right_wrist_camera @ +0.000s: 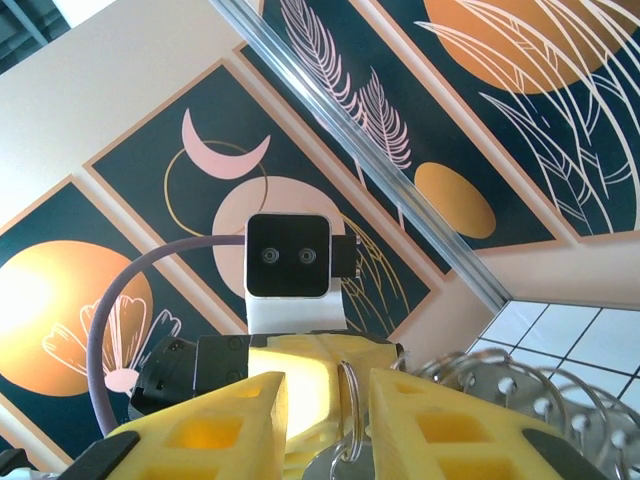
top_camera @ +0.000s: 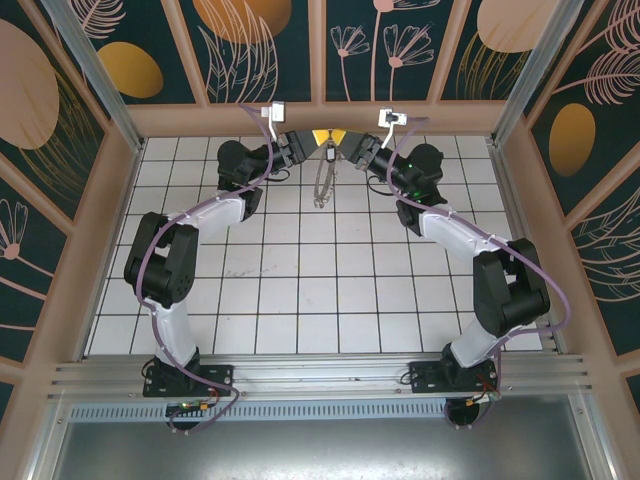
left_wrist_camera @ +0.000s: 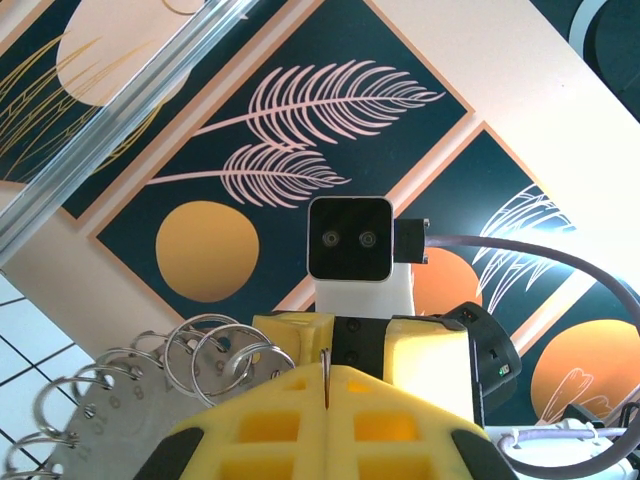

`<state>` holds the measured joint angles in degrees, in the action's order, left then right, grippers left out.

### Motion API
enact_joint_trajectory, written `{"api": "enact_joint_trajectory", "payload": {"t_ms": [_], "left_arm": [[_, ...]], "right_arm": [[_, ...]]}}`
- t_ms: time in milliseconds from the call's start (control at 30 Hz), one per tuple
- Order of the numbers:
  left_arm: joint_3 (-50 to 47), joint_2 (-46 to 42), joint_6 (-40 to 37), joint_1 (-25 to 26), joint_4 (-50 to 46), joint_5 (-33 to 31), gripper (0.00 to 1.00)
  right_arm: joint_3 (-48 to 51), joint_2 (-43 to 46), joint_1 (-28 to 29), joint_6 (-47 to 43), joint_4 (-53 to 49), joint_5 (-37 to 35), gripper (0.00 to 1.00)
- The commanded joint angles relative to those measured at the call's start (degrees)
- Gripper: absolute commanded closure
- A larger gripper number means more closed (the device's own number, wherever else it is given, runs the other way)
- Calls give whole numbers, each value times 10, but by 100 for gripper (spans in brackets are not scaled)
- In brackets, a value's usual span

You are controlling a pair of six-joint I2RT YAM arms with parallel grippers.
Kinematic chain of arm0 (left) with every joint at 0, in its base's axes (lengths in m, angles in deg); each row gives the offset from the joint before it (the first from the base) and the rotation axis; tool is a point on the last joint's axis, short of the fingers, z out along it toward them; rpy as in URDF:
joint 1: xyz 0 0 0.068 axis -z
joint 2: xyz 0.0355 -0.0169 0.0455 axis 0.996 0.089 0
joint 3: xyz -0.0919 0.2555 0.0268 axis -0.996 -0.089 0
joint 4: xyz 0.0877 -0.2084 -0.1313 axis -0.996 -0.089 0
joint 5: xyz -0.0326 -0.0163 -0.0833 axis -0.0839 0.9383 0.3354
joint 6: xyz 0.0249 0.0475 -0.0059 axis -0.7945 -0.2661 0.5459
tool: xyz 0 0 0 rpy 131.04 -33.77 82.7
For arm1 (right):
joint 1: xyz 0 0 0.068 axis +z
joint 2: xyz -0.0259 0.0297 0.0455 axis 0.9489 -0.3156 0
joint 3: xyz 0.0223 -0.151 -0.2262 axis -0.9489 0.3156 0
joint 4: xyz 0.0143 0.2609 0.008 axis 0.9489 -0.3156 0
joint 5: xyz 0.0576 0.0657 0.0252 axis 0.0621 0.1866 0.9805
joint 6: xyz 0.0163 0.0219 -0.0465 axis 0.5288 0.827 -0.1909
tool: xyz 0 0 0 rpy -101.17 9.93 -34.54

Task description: Put the keys on the keyring

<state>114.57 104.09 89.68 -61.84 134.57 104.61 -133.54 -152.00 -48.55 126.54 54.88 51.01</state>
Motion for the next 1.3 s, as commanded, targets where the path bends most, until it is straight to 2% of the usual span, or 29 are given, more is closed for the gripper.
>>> {"api": "enact_joint_trajectory", "payload": {"t_ms": [0, 100, 267, 433, 600, 633, 733, 800, 967, 1067, 1267], "left_arm": [[10, 0, 8, 2, 40, -9, 100], [10, 0, 9, 3, 41, -10, 100], [11, 0, 10, 2, 44, -9, 100], [10, 1, 11, 2, 44, -9, 100], [18, 0, 4, 2, 34, 4, 100], [22, -2, -5, 1, 20, 11, 97], [28, -16, -55, -6, -42, 20, 74], [33, -32, -111, -11, -110, 26, 67], [71, -60, -276, -15, -313, 45, 61], [104, -56, -343, -16, -410, 58, 61], [134, -27, -346, -17, -436, 88, 61]], "right_arm": [[-13, -6, 8, -7, 17, 4, 73], [-12, -7, 8, -8, 18, 4, 79], [-16, -12, 8, -7, 18, 6, 82], [-19, -15, 7, -8, 15, 10, 100], [-27, -10, -3, -28, -15, 27, 100], [-30, -8, -9, -35, -26, 37, 100], [-44, -4, -31, -68, -73, 79, 100], [-57, -1, -45, -97, -115, 110, 100], [-98, -6, -71, -185, -228, 192, 100], [-116, -12, -80, -222, -271, 227, 100], [-125, -30, -88, -216, -263, 275, 100]]}}
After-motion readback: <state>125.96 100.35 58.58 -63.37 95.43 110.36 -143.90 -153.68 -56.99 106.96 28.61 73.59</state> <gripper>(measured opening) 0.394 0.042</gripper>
